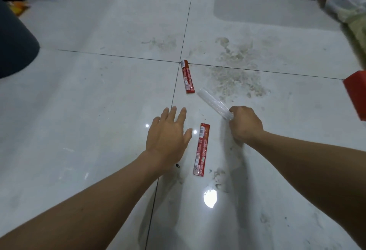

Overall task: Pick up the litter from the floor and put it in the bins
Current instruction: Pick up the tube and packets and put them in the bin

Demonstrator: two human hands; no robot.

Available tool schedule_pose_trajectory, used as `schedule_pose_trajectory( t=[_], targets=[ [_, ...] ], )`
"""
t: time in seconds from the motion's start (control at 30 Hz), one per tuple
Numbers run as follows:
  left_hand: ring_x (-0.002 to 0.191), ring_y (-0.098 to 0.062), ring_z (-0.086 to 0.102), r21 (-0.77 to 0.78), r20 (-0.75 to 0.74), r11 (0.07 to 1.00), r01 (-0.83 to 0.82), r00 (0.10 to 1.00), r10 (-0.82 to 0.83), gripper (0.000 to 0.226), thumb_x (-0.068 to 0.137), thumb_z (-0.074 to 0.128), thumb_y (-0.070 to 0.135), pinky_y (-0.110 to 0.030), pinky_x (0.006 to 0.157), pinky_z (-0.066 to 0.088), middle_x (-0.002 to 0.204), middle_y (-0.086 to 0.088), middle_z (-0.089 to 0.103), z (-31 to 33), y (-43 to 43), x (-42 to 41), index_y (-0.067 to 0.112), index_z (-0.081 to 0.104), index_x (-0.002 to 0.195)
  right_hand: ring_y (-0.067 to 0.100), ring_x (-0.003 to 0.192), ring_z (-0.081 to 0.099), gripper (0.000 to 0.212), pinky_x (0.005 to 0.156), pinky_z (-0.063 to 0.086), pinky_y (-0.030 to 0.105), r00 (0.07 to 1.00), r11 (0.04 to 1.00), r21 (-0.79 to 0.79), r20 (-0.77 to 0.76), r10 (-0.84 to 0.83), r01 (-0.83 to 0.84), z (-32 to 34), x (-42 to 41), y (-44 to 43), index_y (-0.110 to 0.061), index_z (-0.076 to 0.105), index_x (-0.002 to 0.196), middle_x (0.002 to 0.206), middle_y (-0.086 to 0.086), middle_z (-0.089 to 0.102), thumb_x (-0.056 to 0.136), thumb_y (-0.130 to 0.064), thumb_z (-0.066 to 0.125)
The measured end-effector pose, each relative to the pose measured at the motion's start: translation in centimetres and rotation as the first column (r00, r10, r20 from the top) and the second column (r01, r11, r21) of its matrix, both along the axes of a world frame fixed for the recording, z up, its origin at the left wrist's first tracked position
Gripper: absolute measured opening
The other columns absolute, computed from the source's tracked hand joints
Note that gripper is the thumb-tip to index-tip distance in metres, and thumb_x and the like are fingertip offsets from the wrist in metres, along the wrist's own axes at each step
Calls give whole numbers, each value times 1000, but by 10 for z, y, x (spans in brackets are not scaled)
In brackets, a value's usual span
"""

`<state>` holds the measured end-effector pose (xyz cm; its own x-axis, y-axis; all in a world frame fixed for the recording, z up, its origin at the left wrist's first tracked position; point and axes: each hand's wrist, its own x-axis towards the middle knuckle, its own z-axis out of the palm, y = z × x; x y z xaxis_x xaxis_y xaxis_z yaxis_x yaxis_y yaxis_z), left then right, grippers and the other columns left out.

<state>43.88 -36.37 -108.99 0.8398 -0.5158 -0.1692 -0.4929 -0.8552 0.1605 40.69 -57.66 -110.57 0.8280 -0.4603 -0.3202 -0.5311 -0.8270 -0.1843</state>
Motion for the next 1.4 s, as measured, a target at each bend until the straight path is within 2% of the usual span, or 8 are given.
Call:
schedule_pose_trajectory(
  t=[0.1, 0.2, 0.43, 0.67, 0.93, 1.07, 1.27, 1.4],
  targets=[
    [148, -24, 13, -17, -10, 999, 45, 999, -45, 64, 101, 29, 51, -38, 118, 15, 161, -4, 15, -1, -5, -5, 23, 8, 154, 27, 79, 46, 25, 63, 39, 31, 999, 999, -7, 19, -37, 38, -1, -3, 4, -6, 56, 104, 99, 13, 56, 82, 3, 46],
    [147, -24, 16, -38, -53, 996, 74, 996, -76, 66, 99, 35, 52, -38, 118, 16, 160, -3, 18, -4, -8, -7, 25, 9, 154, 30, 78, 51, 29, 65, 46, 35, 981, 987, 71, 117, -152, 145, 1, -5, 1, -3, 60, 103, 88, 11, 53, 81, 6, 45],
    [133, -20, 36, -184, -253, 983, 1, 966, -48, 71, 95, 53, 46, -36, 108, 36, 145, -2, 42, -17, -14, -15, 26, 19, 153, 32, 85, 65, 19, 74, 56, 35, 795, 802, 458, 278, -539, 383, 10, -7, -7, -11, 71, 92, 93, 17, 69, 81, 0, 60],
    [120, -20, 44, -281, -384, 958, -56, 922, -58, 67, 91, 64, 34, -31, 101, 40, 129, -3, 46, -27, -31, -23, 27, 31, 148, 28, 78, 68, 16, 72, 54, 28, 793, 765, 526, 249, -556, 371, 14, -4, 0, -12, 71, 94, 92, 13, 70, 81, -2, 66],
    [110, -22, 53, -337, -435, 927, -165, 901, 2, 60, 88, 67, 9, -26, 97, 42, 122, -2, 44, -34, -40, -25, 23, 44, 142, 29, 76, 70, 15, 75, 59, 37, 803, 746, 560, 222, -553, 360, 7, -1, 6, -13, 71, 90, 91, 14, 70, 81, -2, 65],
    [110, -23, 56, -351, -451, 906, -235, 891, 56, 59, 86, 69, 9, -30, 98, 46, 119, -5, 50, -34, -40, -21, 22, 48, 140, 30, 75, 70, 14, 73, 59, 36, 799, 746, 558, 225, -558, 364, 8, -2, 4, -13, 71, 89, 92, 13, 69, 81, -2, 65],
    [118, -24, 56, -401, -511, 848, -346, 853, 107, 56, 86, 68, 2, -34, 103, 45, 130, -5, 55, -25, -36, -16, 18, 52, 138, 30, 78, 67, 14, 70, 54, 29, 792, 752, 542, 234, -563, 375, 20, -2, 6, -12, 70, 89, 90, 14, 69, 80, -1, 65],
    [110, -25, 60, -457, -517, 786, -417, 843, 146, 55, 86, 67, -1, -36, 100, 48, 125, -4, 57, -11, -25, -8, 20, 55, 135, 31, 79, 69, 13, 72, 58, 34, 793, 752, 559, 252, -554, 348, 31, 3, 19, -13, 67, 86, 89, 13, 69, 80, -2, 66]
  ],
)
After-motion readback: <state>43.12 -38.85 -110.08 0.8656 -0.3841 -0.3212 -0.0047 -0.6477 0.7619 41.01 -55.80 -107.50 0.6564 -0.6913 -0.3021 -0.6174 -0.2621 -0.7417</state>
